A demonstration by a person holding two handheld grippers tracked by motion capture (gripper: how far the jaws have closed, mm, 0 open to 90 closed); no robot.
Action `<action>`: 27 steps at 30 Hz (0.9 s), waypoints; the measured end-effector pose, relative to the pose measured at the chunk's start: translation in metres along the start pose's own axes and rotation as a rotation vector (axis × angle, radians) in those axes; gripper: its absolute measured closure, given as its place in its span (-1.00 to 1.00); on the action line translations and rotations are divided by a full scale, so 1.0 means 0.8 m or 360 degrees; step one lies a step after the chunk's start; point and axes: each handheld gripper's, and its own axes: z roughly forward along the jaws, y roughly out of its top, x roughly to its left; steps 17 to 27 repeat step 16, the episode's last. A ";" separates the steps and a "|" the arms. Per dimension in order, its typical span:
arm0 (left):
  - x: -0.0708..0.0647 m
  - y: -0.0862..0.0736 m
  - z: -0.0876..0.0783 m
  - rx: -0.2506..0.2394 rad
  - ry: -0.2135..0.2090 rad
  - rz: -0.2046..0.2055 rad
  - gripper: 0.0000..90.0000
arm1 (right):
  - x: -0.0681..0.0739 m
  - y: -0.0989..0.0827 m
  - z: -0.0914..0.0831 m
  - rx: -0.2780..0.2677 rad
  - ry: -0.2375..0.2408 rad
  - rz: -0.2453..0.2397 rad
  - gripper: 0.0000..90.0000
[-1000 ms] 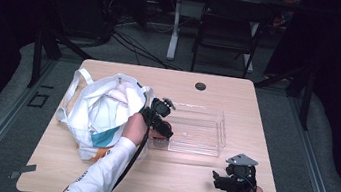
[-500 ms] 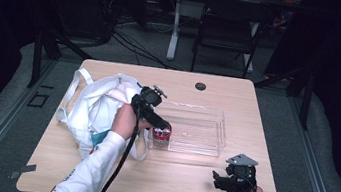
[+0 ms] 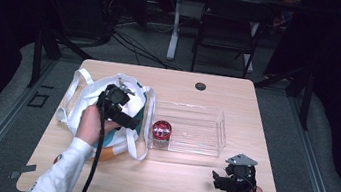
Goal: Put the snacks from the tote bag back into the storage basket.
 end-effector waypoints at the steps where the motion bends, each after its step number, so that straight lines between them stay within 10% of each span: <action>1: 0.002 -0.006 -0.002 0.0000 0.0003 -0.0010 -0.93 | 0.000 0.000 0.000 -0.0001 0.0001 0.0001 -0.69; 12: 0.029 -0.081 -0.015 0.0012 0.0060 -0.0123 -0.95 | 0.000 0.000 0.000 0.0009 0.0003 -0.0004 -0.69; 27: 0.034 -0.090 -0.017 0.0000 0.0064 -0.0167 -0.95 | 0.001 0.000 0.000 -0.0003 0.0017 -0.0004 -0.69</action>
